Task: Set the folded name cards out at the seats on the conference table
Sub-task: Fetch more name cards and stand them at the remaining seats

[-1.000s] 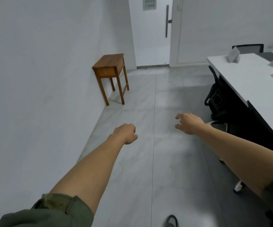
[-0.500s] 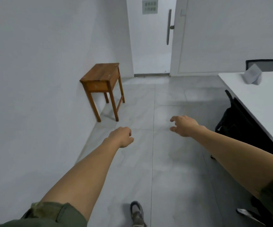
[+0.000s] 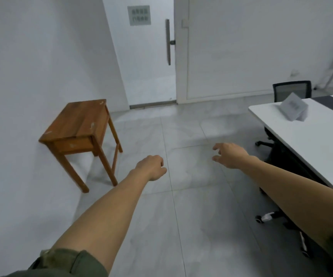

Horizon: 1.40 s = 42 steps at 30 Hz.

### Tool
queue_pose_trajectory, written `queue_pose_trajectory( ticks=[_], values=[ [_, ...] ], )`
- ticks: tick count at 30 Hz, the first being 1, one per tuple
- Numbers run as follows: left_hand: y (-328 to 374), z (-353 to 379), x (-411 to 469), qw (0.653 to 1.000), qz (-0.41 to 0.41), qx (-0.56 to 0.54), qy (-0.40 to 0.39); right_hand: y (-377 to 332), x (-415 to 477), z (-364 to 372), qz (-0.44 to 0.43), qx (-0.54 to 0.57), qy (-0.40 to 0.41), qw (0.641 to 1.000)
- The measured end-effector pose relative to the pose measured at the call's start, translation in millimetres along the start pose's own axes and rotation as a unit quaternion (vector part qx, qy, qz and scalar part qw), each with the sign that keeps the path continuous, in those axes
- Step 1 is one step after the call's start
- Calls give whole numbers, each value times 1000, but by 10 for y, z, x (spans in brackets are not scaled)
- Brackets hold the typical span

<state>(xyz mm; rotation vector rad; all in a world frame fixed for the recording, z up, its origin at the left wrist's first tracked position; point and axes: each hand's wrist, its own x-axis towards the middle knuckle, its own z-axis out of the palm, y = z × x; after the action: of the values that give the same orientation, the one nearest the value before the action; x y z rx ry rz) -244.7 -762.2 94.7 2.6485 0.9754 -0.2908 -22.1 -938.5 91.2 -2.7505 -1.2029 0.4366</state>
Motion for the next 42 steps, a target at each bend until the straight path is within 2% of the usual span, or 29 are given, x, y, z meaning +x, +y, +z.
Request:
queue_pose_trajectory(
  ticks=[8,16,23,26,30,34,42],
  values=[
    [42,-275,1950,998,38,28,-41,351,1786,8,48,19,-30,998],
    [330,-1133,4008,996,73,51,-31,801,3670,-686,101,49,-16,994],
    [751,-1502,5771,987,131,73,-53,1329,4980,-1085,152,55,6,987],
    [1030,-1566,6613,981,167,80,-63,1675,5532,-1116,201,70,4,977],
    [1511,-1787,7535,964,228,106,-84,2121,6003,-1254,272,88,0,958],
    [2208,-1948,8257,942,300,125,-86,2498,6151,-1489,324,103,38,940],
    [3827,-1477,9042,880,421,163,-148,3867,6038,-1610,465,142,57,872]
  ],
)
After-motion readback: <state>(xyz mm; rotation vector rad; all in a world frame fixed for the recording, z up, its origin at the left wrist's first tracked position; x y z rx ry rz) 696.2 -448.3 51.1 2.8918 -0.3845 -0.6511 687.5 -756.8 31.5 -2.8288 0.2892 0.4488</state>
